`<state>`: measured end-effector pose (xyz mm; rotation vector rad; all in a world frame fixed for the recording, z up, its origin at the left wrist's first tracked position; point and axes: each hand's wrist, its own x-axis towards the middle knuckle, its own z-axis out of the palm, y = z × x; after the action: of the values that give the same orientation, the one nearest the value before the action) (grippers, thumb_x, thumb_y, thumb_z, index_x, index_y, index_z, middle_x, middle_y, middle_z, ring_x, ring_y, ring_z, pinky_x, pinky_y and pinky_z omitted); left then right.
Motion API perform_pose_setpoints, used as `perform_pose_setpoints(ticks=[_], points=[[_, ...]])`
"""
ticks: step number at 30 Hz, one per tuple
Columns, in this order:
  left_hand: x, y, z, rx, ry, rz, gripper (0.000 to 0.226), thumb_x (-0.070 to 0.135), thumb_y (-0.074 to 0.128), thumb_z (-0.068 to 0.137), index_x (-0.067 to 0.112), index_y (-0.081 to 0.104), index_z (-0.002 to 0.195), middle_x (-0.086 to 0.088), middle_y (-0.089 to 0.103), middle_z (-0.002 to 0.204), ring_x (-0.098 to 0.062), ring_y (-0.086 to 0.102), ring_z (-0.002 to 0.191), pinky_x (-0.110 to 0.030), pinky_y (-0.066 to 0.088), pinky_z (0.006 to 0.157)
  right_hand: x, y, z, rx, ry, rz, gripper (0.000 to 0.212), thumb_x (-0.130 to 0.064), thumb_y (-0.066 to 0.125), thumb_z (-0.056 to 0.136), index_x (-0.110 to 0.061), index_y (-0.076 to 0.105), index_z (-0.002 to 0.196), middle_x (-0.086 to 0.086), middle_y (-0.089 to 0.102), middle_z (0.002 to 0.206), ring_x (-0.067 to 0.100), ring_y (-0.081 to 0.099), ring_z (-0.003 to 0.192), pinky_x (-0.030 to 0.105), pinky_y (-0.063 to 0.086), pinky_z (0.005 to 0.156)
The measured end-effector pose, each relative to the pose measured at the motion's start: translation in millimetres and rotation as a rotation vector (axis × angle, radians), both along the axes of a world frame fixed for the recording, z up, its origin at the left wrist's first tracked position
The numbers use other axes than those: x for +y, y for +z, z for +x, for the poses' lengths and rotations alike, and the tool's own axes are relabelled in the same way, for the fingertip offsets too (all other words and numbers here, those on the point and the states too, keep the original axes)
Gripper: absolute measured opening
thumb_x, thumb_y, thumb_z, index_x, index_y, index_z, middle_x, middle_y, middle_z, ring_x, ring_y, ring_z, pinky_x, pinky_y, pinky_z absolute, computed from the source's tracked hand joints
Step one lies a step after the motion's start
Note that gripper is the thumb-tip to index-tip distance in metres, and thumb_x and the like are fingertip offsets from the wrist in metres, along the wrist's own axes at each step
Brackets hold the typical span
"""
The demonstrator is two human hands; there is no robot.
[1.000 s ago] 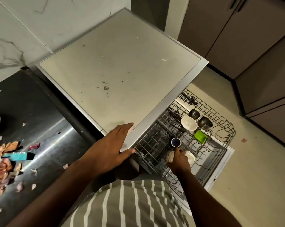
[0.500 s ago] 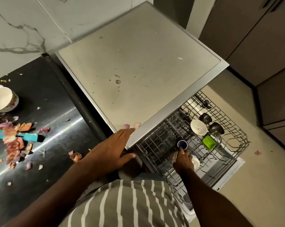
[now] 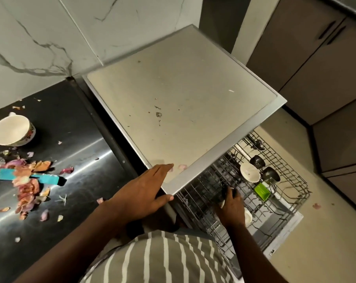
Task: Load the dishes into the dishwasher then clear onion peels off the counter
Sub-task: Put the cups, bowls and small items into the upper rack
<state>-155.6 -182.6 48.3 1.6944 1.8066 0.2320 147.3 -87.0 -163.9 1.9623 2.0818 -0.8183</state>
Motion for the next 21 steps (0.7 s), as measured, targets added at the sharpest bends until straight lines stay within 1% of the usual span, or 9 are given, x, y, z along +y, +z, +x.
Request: perform_pose_setpoints(ticks=[2, 3, 5, 7, 8, 11, 15, 18, 21], points=[[-1.8, 1.3, -9.3, 0.005, 0.026, 0.026, 0.085, 0.051, 0.063, 0.097, 0.034, 0.011, 0.162, 0.012, 0.024, 0.165, -0.011, 0.037, 0.146, -0.033, 0.042, 0.116, 3.3, 27.1, -19.2, 0.126, -0.033, 0.146, 0.096, -0.041, 0.078, 0.088, -0.031, 0.019, 0.163, 0.014, 0.015, 0.170, 0.042, 0.025, 0.152, 0.060, 0.032, 0.120], [-3.6, 1.7, -14.3, 0.004, 0.046, 0.038, 0.085, 0.051, 0.063, 0.097, 0.033, 0.011, 0.162, 0.012, 0.024, 0.165, -0.011, 0.037, 0.147, -0.032, 0.041, 0.117, 4.7, 43.7, -30.4, 0.218, -0.057, 0.247, 0.090, -0.034, 0.078, 0.089, -0.032, 0.025, 0.161, 0.010, 0.018, 0.168, 0.040, 0.028, 0.151, 0.059, 0.037, 0.117], [-9.2, 1.7, -26.2, -0.012, 0.097, 0.054, 0.086, 0.051, 0.064, 0.097, 0.034, 0.010, 0.163, 0.012, 0.024, 0.165, -0.010, 0.035, 0.148, -0.033, 0.039, 0.118, 8.7, 75.9, -55.7, 0.406, -0.092, 0.442, 0.076, -0.024, 0.075, 0.092, -0.029, 0.036, 0.156, 0.006, 0.025, 0.164, 0.034, 0.032, 0.147, 0.060, 0.049, 0.107], [-15.8, 0.4, -36.8, -0.036, 0.141, 0.057, 0.088, 0.054, 0.063, 0.096, 0.037, 0.008, 0.162, 0.015, 0.021, 0.166, -0.008, 0.033, 0.149, -0.035, 0.038, 0.120, 13.3, 104.5, -79.6, 0.529, -0.042, 0.545, 0.070, -0.019, 0.073, 0.092, -0.024, 0.042, 0.155, 0.006, 0.025, 0.164, 0.031, 0.033, 0.145, 0.062, 0.056, 0.098], [-20.0, 0.0, -42.2, -0.043, 0.160, 0.066, 0.088, 0.056, 0.062, 0.096, 0.038, 0.007, 0.162, 0.016, 0.021, 0.166, -0.007, 0.033, 0.149, -0.036, 0.038, 0.120, 14.9, 115.9, -91.9, 0.561, 0.018, 0.570, 0.069, -0.019, 0.073, 0.092, -0.023, 0.044, 0.155, 0.006, 0.024, 0.165, 0.029, 0.032, 0.145, 0.062, 0.056, 0.098], [-32.5, 1.2, -55.7, -0.056, 0.225, 0.095, 0.088, 0.058, 0.062, 0.095, 0.039, 0.008, 0.162, 0.018, 0.020, 0.166, -0.004, 0.034, 0.148, -0.035, 0.038, 0.120, 16.4, 147.5, -134.2, 0.578, 0.262, 0.588, 0.067, -0.018, 0.073, 0.092, -0.021, 0.046, 0.154, 0.004, 0.025, 0.166, 0.020, 0.030, 0.144, 0.059, 0.049, 0.107], [-55.3, 8.9, -73.0, -0.064, 0.343, 0.162, 0.087, 0.051, 0.065, 0.095, 0.034, 0.014, 0.163, 0.017, 0.024, 0.164, -0.003, 0.036, 0.146, -0.027, 0.036, 0.119, 2.2, 173.0, -196.1, 0.637, 0.577, 0.560, 0.059, -0.018, 0.065, 0.096, -0.022, 0.049, 0.152, 0.001, 0.027, 0.167, 0.022, 0.036, 0.146, 0.048, 0.040, 0.115], [-75.5, 10.3, -85.0, -0.062, 0.446, 0.198, 0.087, 0.046, 0.069, 0.094, 0.029, 0.020, 0.163, 0.013, 0.030, 0.162, -0.004, 0.039, 0.145, -0.015, 0.030, 0.116, -15.3, 182.4, -232.9, 0.681, 0.732, 0.470, 0.054, -0.026, 0.059, 0.099, -0.024, 0.048, 0.152, -0.002, 0.028, 0.167, 0.017, 0.034, 0.149, 0.038, 0.032, 0.120], [-100.5, 10.6, -98.3, -0.051, 0.543, 0.231, 0.086, 0.041, 0.071, 0.094, 0.023, 0.023, 0.162, 0.009, 0.032, 0.162, -0.003, 0.037, 0.144, -0.010, 0.024, 0.117, -31.7, 186.0, -262.5, 0.692, 0.866, 0.394, 0.054, -0.032, 0.058, 0.100, -0.026, 0.049, 0.153, -0.003, 0.029, 0.167, 0.017, 0.035, 0.149, 0.036, 0.032, 0.120]])
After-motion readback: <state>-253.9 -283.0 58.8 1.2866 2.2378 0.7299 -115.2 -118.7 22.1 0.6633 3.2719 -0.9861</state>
